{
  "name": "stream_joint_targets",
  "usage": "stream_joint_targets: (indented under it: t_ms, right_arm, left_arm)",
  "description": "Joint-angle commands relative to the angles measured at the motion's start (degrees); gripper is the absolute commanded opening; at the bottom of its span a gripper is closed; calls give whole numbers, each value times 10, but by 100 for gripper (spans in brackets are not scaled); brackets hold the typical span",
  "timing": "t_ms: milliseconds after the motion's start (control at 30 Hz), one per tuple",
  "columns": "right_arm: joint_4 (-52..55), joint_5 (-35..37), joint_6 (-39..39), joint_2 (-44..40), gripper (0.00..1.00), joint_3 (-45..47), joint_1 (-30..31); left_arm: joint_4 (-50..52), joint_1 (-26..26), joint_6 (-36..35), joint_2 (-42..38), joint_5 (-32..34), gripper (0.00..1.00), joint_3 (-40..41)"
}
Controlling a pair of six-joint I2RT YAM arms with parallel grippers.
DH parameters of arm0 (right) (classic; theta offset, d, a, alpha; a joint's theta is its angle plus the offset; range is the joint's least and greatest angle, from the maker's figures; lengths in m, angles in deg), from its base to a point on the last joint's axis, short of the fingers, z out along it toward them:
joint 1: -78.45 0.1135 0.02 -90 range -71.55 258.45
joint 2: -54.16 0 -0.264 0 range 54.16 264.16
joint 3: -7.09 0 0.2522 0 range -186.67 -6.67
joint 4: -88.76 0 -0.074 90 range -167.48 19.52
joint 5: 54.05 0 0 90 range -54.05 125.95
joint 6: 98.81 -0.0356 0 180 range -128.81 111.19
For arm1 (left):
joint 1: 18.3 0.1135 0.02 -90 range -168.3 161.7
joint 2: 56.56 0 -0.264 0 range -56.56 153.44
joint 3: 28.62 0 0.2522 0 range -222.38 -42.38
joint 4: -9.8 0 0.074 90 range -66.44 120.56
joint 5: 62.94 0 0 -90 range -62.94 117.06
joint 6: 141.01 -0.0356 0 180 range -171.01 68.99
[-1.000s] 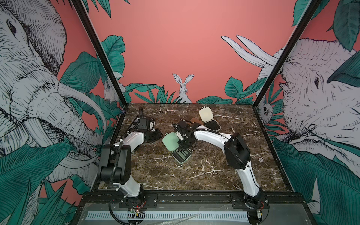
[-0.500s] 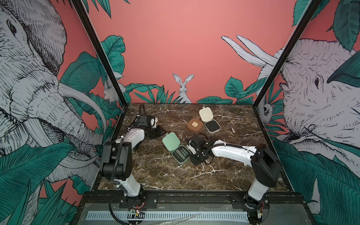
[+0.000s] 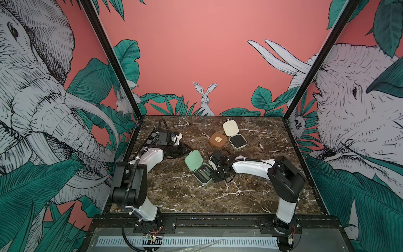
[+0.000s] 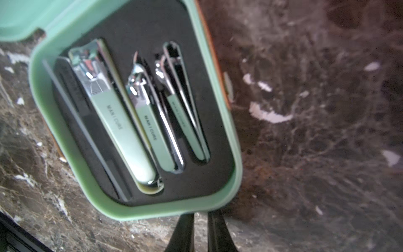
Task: Organize nail clipper sets
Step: Close the storage box at the center of the board.
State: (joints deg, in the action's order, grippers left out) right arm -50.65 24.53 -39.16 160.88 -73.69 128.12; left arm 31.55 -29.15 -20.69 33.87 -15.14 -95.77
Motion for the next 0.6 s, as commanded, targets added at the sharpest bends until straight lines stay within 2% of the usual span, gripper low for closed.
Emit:
stream_joint_targets:
  t_ms: [0,267,433,567]
  right_arm:
    - [-20,-11,-18,17,15,-23,-14]
    - [-39,-45,-48,38,16,-53,-46]
    - [-6,-13,-73,37,22,-55,-68]
    - [-6,27,-90,-21,30,-7,-83]
  left_arm:
    - [-9,-34,11,-25,-27,31,4]
    - [-57,-106,48,6,-14,31,50]
    - [-73,-134,58,41,20,29,84]
    - [-99,-139,78,71,43,27,117]
